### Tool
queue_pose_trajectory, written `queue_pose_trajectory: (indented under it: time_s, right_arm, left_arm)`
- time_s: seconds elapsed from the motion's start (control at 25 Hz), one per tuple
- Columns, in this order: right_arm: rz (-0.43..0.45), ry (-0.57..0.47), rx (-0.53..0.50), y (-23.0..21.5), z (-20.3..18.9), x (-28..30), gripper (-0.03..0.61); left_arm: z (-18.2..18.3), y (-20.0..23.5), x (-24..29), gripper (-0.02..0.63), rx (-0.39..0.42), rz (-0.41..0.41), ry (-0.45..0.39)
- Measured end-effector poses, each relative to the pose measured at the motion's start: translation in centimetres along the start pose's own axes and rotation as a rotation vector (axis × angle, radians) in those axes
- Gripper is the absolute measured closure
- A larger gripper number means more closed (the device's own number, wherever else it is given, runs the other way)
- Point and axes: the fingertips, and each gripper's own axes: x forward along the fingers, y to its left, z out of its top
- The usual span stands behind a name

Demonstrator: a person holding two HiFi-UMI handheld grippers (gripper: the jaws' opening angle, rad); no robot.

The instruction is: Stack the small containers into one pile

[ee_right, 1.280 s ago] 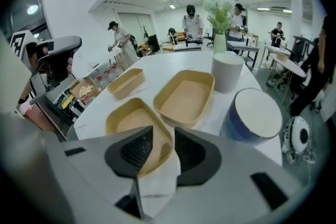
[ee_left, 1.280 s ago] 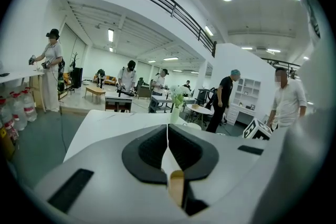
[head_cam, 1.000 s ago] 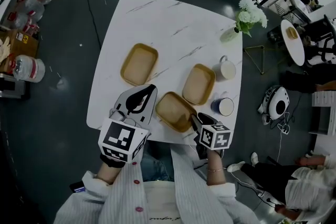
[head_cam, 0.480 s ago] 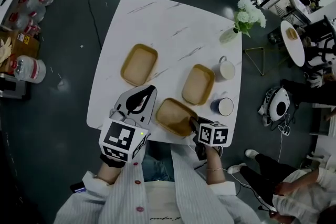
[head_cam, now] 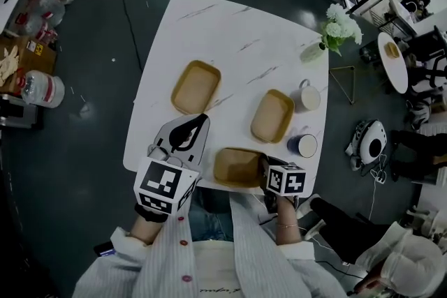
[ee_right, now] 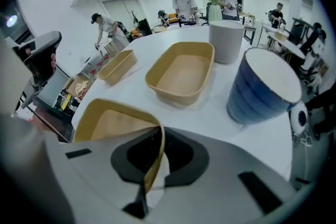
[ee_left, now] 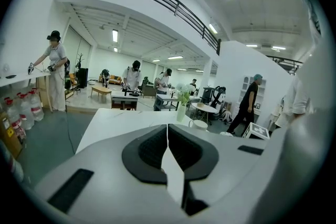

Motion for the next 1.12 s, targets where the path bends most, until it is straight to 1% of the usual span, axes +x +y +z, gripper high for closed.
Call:
queue_pose_trajectory:
  time_s: [0.28,0.52,0.84,1.12]
  right_arm:
    - [0.017,-0.020,-0.028,2.6,2.7,-0.1,0.557]
    - [0.039,-0.045,-0.074,5.5,5.5,-0.5,0.557]
    - [0.068,-0.070,-0.159,9.4,10.2,-0.1,0.557]
    - [0.084,-0.069,-0.257,12.1,14.7,0.8,0.557]
  left_arm:
    - [0.6,2.4,-0.7,0.592,-0.007,0.012,-0.003]
    - [1.1,5.0,-1.5,0.592,-0.010,0.032,-0.006]
    - [1.1,7.9,-2.2,0.592,-0.026,0.036,0.000]
    - [0.3,10.1,-2.1,0.592,-0.037,0.027,0.032]
